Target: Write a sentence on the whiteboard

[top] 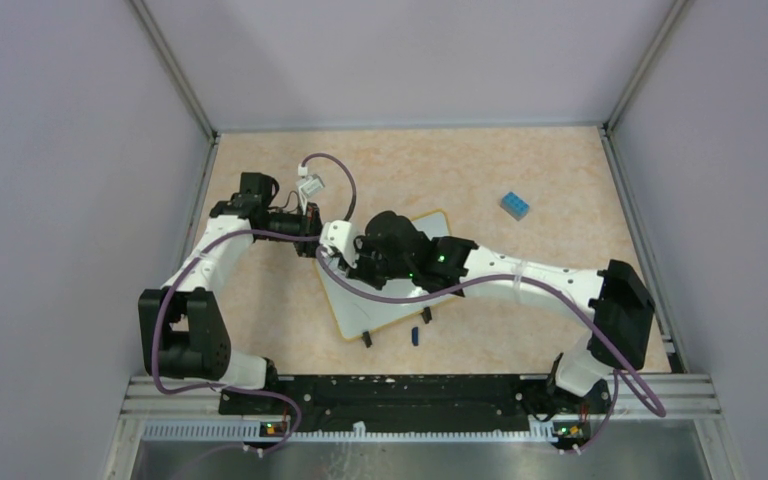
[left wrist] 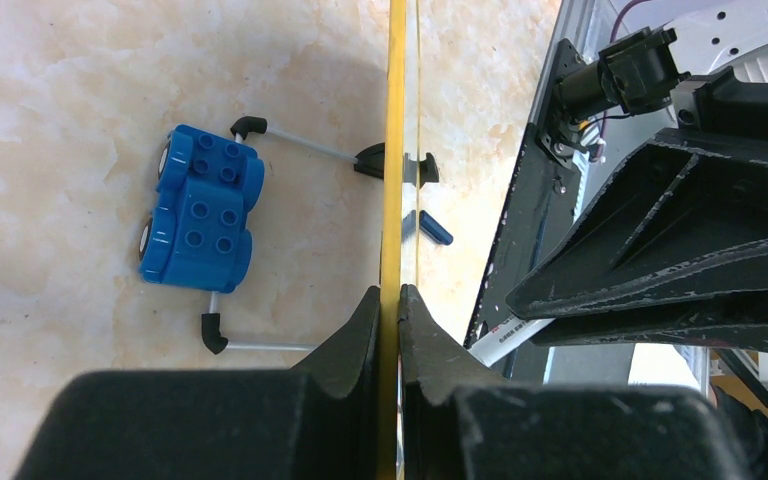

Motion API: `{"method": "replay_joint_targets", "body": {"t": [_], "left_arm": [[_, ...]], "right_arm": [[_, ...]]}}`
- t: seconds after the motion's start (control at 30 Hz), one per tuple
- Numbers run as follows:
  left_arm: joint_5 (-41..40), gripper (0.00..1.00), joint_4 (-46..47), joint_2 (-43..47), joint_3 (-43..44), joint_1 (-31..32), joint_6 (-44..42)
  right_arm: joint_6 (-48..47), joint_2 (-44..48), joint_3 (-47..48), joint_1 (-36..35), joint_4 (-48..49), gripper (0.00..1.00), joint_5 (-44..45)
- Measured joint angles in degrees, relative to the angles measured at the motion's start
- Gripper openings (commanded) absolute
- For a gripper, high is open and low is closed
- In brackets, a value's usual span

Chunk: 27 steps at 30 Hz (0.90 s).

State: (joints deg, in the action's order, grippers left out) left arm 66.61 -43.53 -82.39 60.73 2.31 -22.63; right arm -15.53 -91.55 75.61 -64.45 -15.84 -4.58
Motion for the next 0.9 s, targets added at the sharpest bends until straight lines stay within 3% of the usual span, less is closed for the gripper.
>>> {"method": "replay_joint_targets", "body": {"t": [0.9], "left_arm": [[-0.2, 0.0, 0.0, 0.0, 0.0, 0.0, 0.0]], "right_arm": [[-1.4, 4.1, -4.9, 0.2, -1.7, 0.0, 0.5]]}}
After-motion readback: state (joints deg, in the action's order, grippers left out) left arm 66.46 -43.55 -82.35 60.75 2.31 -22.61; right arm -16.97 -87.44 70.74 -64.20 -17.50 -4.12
